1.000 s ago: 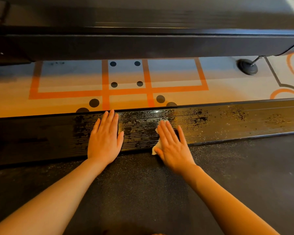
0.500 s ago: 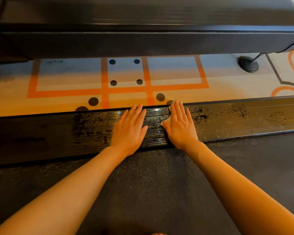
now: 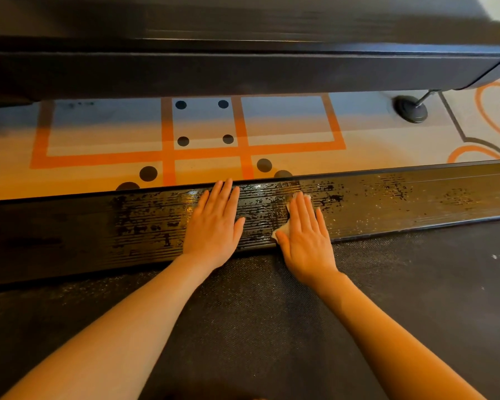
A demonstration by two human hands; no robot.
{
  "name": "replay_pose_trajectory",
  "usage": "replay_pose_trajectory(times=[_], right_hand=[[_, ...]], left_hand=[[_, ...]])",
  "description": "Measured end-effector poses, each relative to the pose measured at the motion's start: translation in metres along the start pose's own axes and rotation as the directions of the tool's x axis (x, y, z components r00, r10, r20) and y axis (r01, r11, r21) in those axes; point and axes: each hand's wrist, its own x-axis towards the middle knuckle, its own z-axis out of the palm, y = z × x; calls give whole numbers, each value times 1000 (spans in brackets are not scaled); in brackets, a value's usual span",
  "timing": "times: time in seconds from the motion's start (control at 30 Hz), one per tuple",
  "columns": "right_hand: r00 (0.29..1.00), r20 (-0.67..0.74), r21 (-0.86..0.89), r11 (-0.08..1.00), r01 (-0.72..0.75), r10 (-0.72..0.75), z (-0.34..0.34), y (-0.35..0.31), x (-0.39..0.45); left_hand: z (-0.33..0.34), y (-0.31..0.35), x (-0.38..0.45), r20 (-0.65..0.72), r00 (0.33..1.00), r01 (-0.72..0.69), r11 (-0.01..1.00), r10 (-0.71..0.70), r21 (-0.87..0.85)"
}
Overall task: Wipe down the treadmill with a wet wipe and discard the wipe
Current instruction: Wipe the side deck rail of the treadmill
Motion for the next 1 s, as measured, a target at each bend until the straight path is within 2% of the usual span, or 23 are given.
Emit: replay_pose_trajectory(times=[0.2, 0.4, 0.53, 0.83, 1.0], right_hand=[[995, 46, -22, 996, -90, 91, -16, -7, 44], [997, 26, 56, 996, -69, 68, -6, -1, -3], [996, 42, 28, 996, -86, 85, 0, 4, -29], [988, 60, 2, 990, -143, 143, -21, 6, 51], [992, 35, 33, 992, -124, 123, -14, 7, 29]], left_hand=[[-1, 0, 1, 12, 1000, -12, 1000, 12, -21], [-3, 0, 0, 8, 1000, -9, 1000, 9, -4], [-3, 1, 0, 11, 1000, -2, 1000, 2, 13], [-3, 0, 0, 23, 1000, -6, 1000, 7, -14], [-1, -1, 0, 5, 1000, -9, 1000, 10, -11]])
